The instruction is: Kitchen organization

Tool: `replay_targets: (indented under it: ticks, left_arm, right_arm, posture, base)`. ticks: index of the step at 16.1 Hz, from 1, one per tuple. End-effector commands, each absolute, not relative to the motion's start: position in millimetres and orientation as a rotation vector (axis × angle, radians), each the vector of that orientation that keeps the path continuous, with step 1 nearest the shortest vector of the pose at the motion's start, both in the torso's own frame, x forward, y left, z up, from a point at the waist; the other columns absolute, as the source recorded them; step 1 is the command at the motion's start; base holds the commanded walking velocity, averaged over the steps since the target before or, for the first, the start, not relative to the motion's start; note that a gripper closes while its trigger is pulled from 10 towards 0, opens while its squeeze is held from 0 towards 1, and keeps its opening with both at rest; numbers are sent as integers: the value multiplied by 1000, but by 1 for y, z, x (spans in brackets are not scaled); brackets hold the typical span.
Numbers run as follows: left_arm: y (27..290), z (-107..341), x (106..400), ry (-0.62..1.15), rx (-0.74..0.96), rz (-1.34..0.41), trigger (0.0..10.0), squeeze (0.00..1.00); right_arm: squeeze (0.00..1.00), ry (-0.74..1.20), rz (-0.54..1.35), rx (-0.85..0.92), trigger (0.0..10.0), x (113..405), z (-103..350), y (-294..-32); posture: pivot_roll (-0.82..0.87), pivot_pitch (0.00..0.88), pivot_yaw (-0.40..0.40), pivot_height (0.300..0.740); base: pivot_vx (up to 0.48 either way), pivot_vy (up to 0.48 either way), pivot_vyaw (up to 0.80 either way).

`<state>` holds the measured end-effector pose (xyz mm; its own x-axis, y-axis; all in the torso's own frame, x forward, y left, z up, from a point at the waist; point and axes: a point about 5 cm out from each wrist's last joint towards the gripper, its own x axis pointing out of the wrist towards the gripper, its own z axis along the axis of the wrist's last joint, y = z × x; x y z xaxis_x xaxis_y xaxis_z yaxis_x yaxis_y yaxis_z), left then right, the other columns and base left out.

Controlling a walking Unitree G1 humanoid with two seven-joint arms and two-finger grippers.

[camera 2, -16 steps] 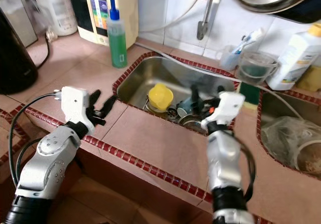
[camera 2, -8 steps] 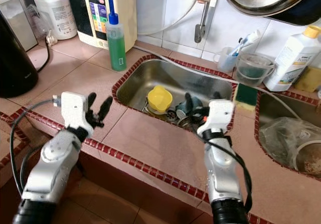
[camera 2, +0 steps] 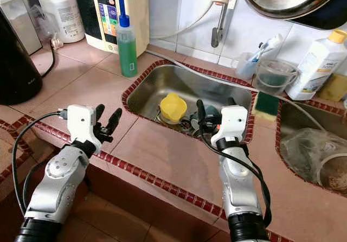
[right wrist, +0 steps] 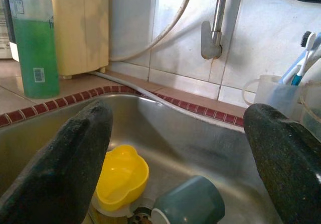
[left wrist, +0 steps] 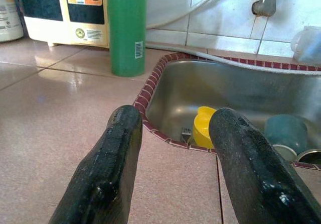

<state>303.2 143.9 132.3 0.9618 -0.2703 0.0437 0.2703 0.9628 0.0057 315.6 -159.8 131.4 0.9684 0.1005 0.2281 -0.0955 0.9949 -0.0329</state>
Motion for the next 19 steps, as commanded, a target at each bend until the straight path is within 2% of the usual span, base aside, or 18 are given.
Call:
replay_targets:
  ticks: [1,16,19]
  left_arm:
    - [140,132,303,-41,6,-294,10000,0]
    - [136,130,304,-50,4,-300,10000,0]
    - [140,119,300,-45,31,-304,10000,0]
  right_arm:
    - [0,-228,96,-36,10000,317,132,-162]
    - [0,-213,123,-78,10000,318,130,-163]
    - [0,-143,206,-137,10000,316,110,-158]
  posture:
    - [2,0,-43,732]
    - [2,0,-69,732]
    - [3,0,-72,732]
  base:
    - [-289,0,0]
    - [-304,0,0]
    - [0,0,0]
